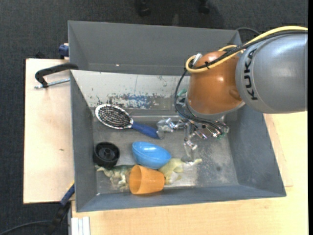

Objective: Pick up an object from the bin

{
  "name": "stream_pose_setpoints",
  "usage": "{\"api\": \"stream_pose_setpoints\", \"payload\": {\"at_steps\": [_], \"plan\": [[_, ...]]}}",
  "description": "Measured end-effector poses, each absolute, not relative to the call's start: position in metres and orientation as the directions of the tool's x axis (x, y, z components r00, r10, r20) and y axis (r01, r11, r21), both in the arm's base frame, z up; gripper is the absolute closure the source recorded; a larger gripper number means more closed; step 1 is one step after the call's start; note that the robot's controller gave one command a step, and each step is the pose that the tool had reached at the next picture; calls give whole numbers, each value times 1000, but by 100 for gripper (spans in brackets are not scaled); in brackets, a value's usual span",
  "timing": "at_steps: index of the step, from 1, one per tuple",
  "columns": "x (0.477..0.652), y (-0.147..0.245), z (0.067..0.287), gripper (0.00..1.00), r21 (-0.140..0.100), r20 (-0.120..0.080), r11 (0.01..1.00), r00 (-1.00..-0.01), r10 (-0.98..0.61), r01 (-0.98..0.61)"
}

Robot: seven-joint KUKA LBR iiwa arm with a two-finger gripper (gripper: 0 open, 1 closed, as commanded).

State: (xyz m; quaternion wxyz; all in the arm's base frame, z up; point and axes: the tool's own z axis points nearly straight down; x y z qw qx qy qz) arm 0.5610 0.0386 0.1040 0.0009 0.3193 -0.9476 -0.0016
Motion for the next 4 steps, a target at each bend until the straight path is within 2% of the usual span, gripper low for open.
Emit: {"api": "stream_pose_setpoints", "payload": {"at_steps": [1, 2, 3, 4], "plan": [[536, 40, 109, 0, 1, -2, 866, -866, -499, -499], [516, 33, 69, 0, 3, 1, 837, -837, -547, -547], [517, 33, 71, 100, 0, -3, 837, -837, -548, -548], [518, 16, 189, 100, -8, -8, 569, -569, -823, -823]]}}
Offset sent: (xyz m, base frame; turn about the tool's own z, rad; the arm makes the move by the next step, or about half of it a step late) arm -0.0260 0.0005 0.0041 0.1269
